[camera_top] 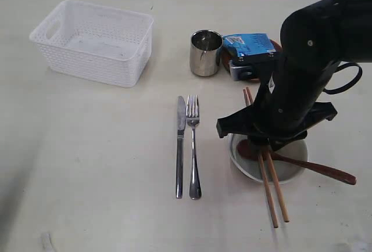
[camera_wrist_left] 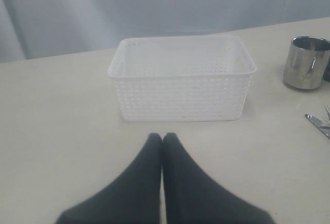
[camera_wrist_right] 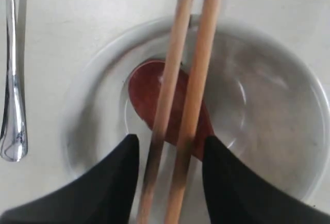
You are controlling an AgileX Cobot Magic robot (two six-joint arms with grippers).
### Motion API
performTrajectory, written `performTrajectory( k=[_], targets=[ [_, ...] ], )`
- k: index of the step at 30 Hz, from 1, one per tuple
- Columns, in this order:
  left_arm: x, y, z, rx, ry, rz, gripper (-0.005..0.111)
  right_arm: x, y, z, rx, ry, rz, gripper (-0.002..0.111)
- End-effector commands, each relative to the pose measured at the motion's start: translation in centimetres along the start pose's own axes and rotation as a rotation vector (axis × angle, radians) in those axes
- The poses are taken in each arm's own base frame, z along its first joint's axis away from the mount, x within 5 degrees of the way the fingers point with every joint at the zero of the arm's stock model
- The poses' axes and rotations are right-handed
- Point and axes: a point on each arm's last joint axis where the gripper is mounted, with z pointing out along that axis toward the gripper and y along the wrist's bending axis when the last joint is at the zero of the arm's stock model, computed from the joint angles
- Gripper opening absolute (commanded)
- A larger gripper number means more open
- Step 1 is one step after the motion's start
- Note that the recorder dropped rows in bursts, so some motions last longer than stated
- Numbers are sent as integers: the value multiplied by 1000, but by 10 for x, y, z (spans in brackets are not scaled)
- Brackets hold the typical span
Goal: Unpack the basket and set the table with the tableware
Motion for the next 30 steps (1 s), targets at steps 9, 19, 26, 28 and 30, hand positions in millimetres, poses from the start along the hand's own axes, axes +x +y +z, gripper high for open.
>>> performTrajectory(
  k=[9,19,26,28,30],
  targets=[
    [0,0,0,6,-1,2,0,0,0,8,29,36,-44,40],
    [0,0,0,6,-1,2,0,-1,0,9,27,30,-44,39],
    [0,0,0,6,-1,2,0,-1,0,9,26,30,-50,23],
    [0,0,0,6,-1,2,0,-1,0,9,26,30,-50,24],
    [0,0,0,6,-1,2,0,-1,0,9,26,30,-45,24]
  ],
)
